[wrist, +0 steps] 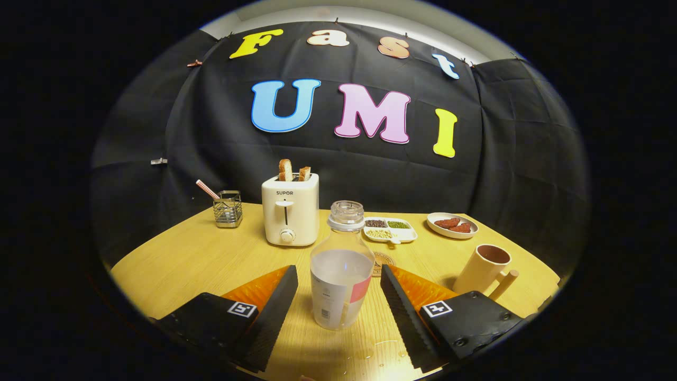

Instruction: Take the bottle from table, then pour the juice into the cup, finally place the bottle on the coaster

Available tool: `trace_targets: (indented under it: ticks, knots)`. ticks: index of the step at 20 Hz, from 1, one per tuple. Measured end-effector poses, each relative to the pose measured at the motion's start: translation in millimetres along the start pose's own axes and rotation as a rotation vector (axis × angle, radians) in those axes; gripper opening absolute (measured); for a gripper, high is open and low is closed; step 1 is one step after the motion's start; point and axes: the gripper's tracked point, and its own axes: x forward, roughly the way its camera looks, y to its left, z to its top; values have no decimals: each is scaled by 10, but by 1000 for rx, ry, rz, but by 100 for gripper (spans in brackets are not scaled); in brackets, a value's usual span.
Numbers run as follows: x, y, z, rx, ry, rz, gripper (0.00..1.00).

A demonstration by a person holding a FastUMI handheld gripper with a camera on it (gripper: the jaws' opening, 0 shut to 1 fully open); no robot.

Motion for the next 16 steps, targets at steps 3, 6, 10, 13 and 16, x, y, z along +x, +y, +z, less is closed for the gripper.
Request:
trace_targets:
  ticks: [3, 6, 10, 13, 16]
  knots:
    - [164, -33, -134, 6, 16, -8, 97]
    - [275, -32, -137, -24, 1, -22, 97]
    - [388, 32, -197, -22, 3, -21, 96]
    - [408, 35, -208, -36, 5, -36, 85]
    - [397, 21, -225, -25, 11, -48, 80]
